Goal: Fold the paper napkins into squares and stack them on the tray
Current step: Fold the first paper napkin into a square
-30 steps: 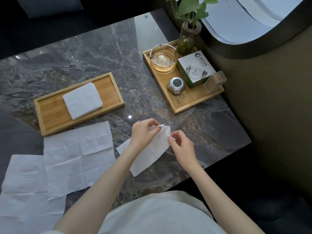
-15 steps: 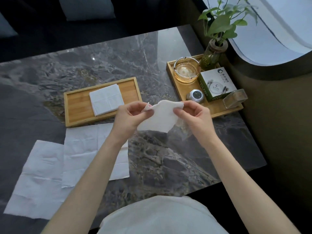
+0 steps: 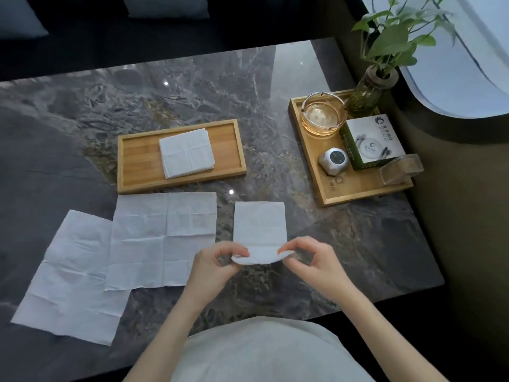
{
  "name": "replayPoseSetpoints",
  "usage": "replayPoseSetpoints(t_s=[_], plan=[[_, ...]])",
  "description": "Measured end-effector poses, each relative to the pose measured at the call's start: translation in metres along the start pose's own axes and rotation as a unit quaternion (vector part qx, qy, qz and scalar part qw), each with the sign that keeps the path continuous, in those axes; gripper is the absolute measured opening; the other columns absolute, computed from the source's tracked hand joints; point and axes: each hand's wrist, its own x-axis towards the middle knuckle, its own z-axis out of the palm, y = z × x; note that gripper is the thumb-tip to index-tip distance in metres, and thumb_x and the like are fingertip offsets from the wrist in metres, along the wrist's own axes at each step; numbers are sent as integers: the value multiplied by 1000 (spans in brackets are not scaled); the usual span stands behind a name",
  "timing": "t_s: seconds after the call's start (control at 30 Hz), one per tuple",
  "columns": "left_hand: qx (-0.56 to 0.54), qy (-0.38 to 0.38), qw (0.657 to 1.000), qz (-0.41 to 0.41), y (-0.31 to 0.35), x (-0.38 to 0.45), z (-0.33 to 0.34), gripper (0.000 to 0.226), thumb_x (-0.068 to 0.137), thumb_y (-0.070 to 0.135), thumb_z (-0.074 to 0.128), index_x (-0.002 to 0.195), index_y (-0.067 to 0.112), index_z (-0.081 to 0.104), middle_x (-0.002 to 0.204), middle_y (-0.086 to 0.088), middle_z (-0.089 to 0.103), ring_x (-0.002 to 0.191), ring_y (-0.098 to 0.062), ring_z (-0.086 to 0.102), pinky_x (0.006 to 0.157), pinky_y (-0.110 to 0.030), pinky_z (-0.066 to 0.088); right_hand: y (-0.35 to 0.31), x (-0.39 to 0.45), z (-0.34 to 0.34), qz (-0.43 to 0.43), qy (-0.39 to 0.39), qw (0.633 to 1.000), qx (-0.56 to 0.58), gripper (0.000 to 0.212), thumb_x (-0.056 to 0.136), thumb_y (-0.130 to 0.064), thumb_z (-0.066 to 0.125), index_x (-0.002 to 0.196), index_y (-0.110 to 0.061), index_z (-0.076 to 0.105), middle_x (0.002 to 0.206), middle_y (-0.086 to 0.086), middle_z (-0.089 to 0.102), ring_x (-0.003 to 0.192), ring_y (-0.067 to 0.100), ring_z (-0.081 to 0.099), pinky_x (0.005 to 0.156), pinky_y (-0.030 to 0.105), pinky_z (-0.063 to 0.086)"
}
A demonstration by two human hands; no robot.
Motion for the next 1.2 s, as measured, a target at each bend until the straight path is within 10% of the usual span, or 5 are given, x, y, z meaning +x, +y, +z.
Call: replayPoseSetpoints(t_s=[0.43, 0.93, 1.07, 1.2], plan=[[66, 55, 996, -33, -14, 48, 8, 5, 81, 19, 66, 84, 15, 67, 79, 1, 67, 75, -10, 61, 65, -20, 48, 1, 51, 16, 46, 47, 998, -25, 12, 91, -23, 54, 86, -14, 60, 73, -5, 58, 64, 3, 51, 52, 12, 37], [228, 152, 957, 92, -22, 70, 26, 21, 84, 10, 60, 103, 3, 53, 100, -16, 55, 80, -18, 51, 67, -31, 48, 13, 66, 49, -33, 281, 920, -271, 20, 81, -8, 60, 101, -7, 59, 98, 9, 65, 93, 25, 54, 77, 37, 47], [373, 110, 895, 218, -38, 57, 40, 31, 89, 19, 41, 117, 8, 52, 118, -14, 59, 106, -22, 48, 81, -37, 48, 27, 52, 69, -145, 162, 902, -372, 35, 88, -16, 43, 119, -9, 59, 124, 10, 62, 119, 26, 53, 100, 37, 33], [498, 37, 856, 131, -55, 52, 45, 51, 90, 33, 29, 136, 12, 33, 144, -9, 40, 133, -22, 22, 106, -44, 18, 39, 45, 74, -111, 57, 886, -447, 47, 93, -29, 34, 137, -13, 42, 144, 7, 43, 139, 21, 24, 113, 44, 5]])
